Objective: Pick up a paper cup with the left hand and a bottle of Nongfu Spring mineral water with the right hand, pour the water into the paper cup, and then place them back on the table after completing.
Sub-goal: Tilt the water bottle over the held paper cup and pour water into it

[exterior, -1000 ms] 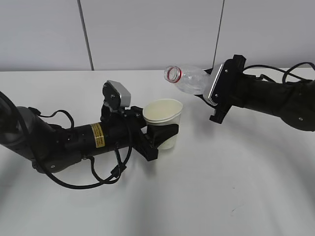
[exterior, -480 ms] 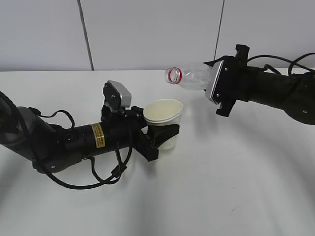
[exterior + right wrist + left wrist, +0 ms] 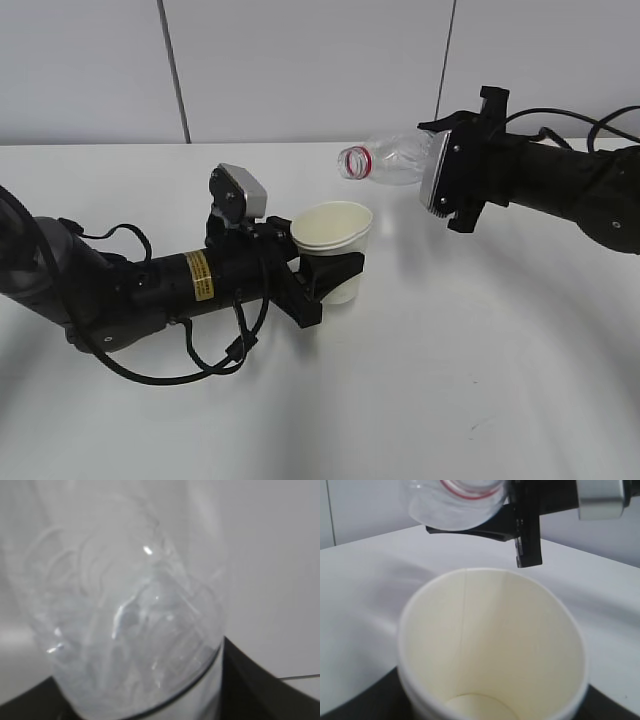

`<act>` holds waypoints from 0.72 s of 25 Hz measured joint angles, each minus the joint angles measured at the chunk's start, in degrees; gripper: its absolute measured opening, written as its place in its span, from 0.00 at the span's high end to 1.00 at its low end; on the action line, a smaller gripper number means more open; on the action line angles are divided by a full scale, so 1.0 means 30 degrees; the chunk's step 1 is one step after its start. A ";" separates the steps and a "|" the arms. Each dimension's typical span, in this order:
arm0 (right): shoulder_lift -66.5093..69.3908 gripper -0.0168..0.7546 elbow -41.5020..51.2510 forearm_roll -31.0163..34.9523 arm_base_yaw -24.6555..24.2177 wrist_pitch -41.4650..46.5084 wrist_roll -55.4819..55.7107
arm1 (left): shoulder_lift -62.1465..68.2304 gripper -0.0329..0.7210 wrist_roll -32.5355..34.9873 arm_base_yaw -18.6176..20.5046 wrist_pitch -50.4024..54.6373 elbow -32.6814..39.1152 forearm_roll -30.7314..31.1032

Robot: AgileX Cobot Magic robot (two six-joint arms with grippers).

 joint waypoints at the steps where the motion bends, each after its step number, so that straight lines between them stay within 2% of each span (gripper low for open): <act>1: 0.0000 0.46 0.0000 0.0000 0.0000 0.0000 -0.0197 | 0.0000 0.43 0.0000 0.0000 0.0000 0.0000 0.0000; 18: 0.0000 0.46 0.0000 0.0089 0.0000 -0.0385 -0.2287 | 0.0000 0.43 0.0000 0.0000 0.0000 0.0000 0.0000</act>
